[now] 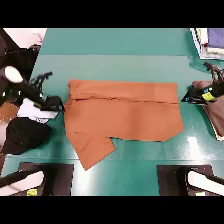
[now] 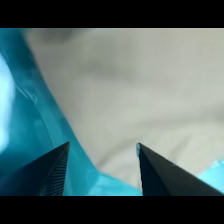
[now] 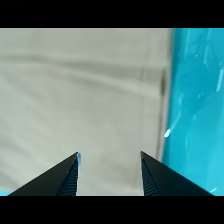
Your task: Fold the shirts.
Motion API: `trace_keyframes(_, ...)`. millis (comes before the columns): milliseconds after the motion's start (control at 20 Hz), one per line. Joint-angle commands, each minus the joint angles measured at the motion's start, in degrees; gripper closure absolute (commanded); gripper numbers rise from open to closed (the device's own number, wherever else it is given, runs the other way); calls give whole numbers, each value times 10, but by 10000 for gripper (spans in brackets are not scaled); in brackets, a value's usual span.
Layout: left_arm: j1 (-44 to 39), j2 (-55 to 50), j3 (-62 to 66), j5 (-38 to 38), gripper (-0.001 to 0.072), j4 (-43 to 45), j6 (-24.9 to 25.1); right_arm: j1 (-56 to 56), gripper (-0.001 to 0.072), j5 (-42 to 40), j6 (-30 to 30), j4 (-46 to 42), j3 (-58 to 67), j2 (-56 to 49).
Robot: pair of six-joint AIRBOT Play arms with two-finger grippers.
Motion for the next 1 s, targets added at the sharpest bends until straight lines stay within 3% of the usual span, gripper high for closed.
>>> trace_keyframes(0, 0, 130, -180, 21, 199, -53, -22, -4, 282, -2, -26, 44, -49, 35)
trace_keyframes(300, 0, 196, -332, 42, 199, -79, -36, -2, 282, -25, -35, 93, -61, 35)
trace_keyframes(500, 0, 195, -372, 126, 200, -145, -33, -2, 282, -31, -35, 102, -61, 35)
trace_keyframes(800, 0, 195, -399, 176, 211, -202, -23, -2, 282, -26, -35, 102, -61, 35)
trace_keyframes(900, 0, 195, -399, 178, 674, -221, -5, -10, 282, 0, -35, 100, -61, 35)
trace_keyframes(950, 0, 195, -399, 175, 680, -240, 6, -18, 282, 18, -35, 100, -63, 35)
